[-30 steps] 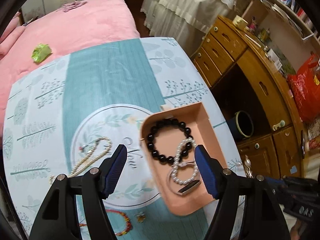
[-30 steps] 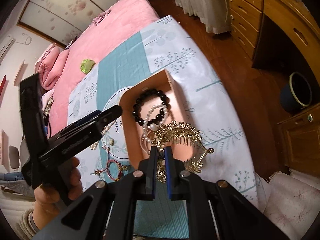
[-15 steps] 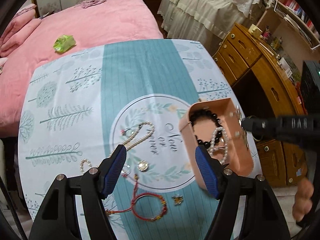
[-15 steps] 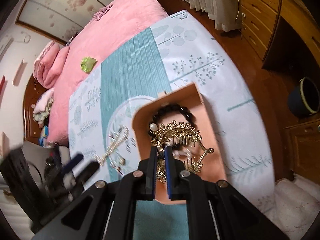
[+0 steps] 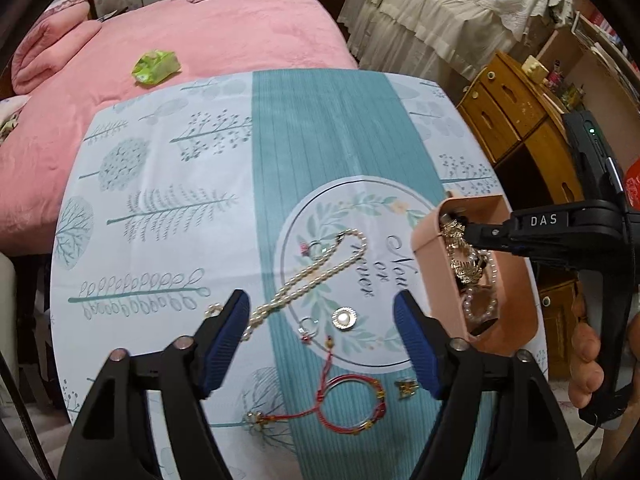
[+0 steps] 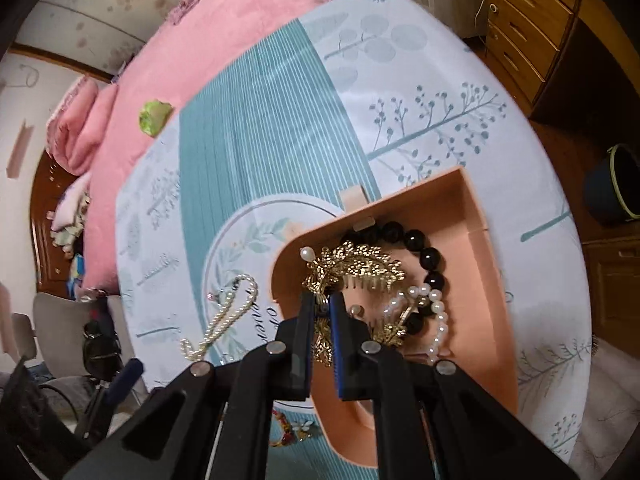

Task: Organize jewelry
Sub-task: 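Lower the gold leaf hair clip into the pink tray and open the right gripper, then withdraw both grippers from the pink tray toward the remaining jewelry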

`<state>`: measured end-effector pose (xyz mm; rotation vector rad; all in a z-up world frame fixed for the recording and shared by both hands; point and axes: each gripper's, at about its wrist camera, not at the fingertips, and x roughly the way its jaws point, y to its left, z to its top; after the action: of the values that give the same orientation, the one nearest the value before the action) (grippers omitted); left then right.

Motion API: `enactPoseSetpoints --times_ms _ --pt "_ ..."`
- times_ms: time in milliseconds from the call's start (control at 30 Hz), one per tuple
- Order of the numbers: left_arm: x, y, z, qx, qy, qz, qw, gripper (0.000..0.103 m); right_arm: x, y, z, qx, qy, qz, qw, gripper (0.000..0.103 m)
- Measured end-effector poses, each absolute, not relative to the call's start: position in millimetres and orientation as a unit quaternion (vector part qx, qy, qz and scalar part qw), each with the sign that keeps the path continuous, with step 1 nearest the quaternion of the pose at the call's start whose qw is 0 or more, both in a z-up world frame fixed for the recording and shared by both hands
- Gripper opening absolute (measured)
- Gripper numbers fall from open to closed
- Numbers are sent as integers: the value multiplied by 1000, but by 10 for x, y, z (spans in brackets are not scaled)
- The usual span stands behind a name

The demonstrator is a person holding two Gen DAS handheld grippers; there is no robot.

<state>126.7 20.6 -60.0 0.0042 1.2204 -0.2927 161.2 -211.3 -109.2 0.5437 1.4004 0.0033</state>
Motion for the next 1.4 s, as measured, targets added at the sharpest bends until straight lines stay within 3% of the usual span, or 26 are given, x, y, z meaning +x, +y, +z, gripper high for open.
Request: enactPoseSetpoints --times_ms 900,1400 --pt "761 685 -158 -11 538 -95 838 81 886 -1570 -307 124 587 113 792 9" --pt "266 659 -576 -11 562 -124 818 81 305 -1312 -594 46 604 188 773 9"
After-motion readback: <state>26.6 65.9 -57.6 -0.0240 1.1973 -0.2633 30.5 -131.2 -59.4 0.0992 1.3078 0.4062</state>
